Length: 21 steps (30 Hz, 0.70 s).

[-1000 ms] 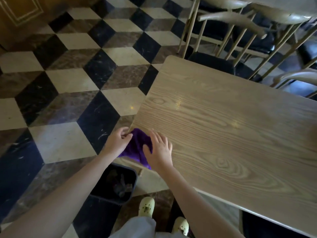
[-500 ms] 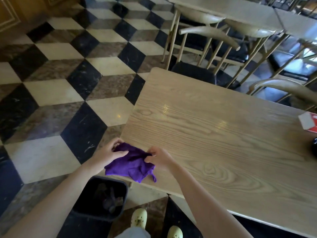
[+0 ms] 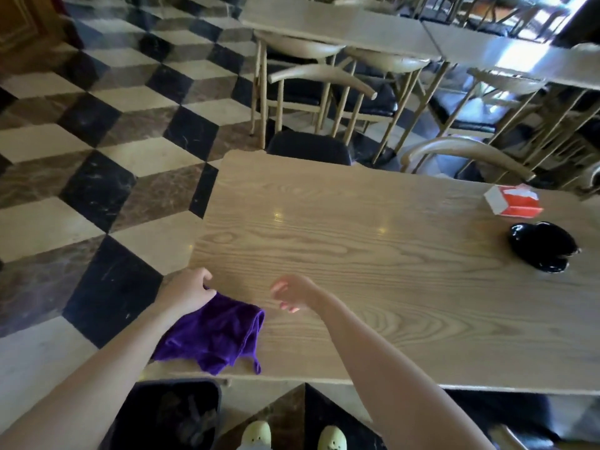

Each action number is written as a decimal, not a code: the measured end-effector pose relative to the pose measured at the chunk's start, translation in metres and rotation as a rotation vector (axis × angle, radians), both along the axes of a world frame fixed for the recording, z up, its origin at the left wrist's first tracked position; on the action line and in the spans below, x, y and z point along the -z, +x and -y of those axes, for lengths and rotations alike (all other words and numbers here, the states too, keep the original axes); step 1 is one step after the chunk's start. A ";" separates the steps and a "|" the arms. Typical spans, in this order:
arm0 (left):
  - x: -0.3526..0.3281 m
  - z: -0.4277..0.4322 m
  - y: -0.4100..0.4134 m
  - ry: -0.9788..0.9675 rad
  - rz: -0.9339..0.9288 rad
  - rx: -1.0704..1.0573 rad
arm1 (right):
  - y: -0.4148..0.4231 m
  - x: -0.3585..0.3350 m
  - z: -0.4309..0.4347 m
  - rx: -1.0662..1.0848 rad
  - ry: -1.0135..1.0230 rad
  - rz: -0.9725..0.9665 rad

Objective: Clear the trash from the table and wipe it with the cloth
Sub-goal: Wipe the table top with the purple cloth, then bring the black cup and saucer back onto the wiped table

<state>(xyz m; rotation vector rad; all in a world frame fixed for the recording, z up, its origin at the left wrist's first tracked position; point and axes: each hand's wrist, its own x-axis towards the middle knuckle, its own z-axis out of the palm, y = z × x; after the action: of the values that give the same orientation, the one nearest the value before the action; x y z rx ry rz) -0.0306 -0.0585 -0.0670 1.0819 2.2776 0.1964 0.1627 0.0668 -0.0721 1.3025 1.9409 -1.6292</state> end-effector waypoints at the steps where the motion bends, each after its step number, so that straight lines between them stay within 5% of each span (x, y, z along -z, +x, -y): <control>1: -0.004 -0.014 0.005 -0.017 -0.038 0.045 | 0.011 -0.005 -0.012 0.017 0.004 0.007; 11: -0.064 -0.211 0.152 -0.029 0.181 0.509 | 0.187 -0.072 -0.131 0.015 0.126 0.236; 21: -0.087 -0.377 0.349 -0.012 0.488 0.545 | 0.396 -0.088 -0.256 0.310 0.234 0.424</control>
<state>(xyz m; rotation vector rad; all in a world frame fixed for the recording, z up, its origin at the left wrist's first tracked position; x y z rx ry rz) 0.3188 0.3185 0.0196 1.4221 1.4979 0.1959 0.5586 0.3227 0.0154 1.9392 1.7660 -1.1321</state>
